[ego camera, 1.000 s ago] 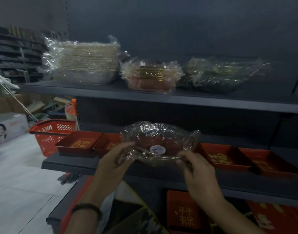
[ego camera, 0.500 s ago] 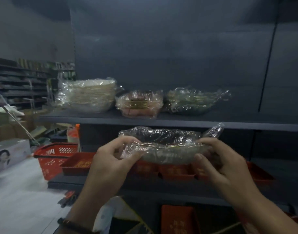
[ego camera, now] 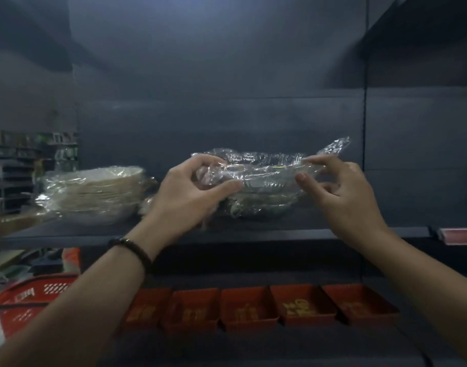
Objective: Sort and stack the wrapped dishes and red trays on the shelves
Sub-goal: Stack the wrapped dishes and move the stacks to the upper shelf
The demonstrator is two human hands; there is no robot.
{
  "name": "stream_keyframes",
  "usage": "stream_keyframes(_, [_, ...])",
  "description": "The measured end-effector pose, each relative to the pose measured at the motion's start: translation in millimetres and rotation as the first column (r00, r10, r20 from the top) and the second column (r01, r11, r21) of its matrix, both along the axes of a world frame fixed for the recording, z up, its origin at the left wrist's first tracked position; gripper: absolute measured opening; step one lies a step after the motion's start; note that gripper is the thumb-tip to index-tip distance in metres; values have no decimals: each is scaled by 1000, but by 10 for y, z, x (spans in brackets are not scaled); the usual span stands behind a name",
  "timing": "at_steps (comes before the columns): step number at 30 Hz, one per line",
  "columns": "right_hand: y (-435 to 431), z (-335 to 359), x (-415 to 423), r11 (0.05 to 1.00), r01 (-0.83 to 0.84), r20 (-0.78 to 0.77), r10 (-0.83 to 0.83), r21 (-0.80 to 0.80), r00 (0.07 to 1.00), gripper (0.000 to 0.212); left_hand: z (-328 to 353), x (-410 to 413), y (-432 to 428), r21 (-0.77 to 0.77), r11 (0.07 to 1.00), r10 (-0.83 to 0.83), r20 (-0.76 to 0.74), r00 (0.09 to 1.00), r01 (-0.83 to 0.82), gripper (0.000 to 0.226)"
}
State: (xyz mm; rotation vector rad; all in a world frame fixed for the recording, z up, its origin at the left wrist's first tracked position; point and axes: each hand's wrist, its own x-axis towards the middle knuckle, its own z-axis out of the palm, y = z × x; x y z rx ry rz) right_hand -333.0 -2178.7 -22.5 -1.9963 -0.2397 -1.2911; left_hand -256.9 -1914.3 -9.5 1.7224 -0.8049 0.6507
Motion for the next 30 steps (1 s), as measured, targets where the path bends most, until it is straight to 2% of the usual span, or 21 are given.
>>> stream_keyframes(4, [-239, 162, 496, 994, 96, 10, -96, 52, 995, 35, 57, 531, -481, 30, 998, 58, 34, 998, -59, 48])
stream_keyframes(8, [-565, 212, 1013, 976, 215, -34, -214, 22, 976, 39, 76, 1055, -918, 82, 994, 75, -9, 997, -75, 40])
stream_keyframes(14, [-891, 149, 1664, 951, 302, -54, -305, -65, 951, 42, -8, 1603, -1271, 142, 982, 131, -32, 991, -126, 40])
stream_keyframes(17, [-953, 147, 1883, 954, 295, -95, -299, -57, 949, 41, -5, 1801, -1381, 119, 977, 181, -39, 983, -176, 36])
stream_keyframes(22, [-1018, 73, 2167, 957, 270, -170, -285, -107, 943, 42, -92, 2045, -1458, 229, 941, 268, -52, 962, -249, 52])
stream_keyframes(24, [-1019, 52, 2227, 947, 296, -157, -314, -128, 936, 47, -154, 2121, -1462, 226, 921, 323, 17, 946, -318, 46])
stream_keyframes(26, [-1017, 49, 2251, 945, 284, -200, -313, -161, 928, 39, -230, 2216, -1458, 201, 909, 357, 74, 931, -364, 40])
stream_keyframes(30, [-988, -21, 2273, 919, 289, -282, -361, -267, 889, 42, -324, 2299, -1444, 262, 896, 352, 79, 933, -360, 36])
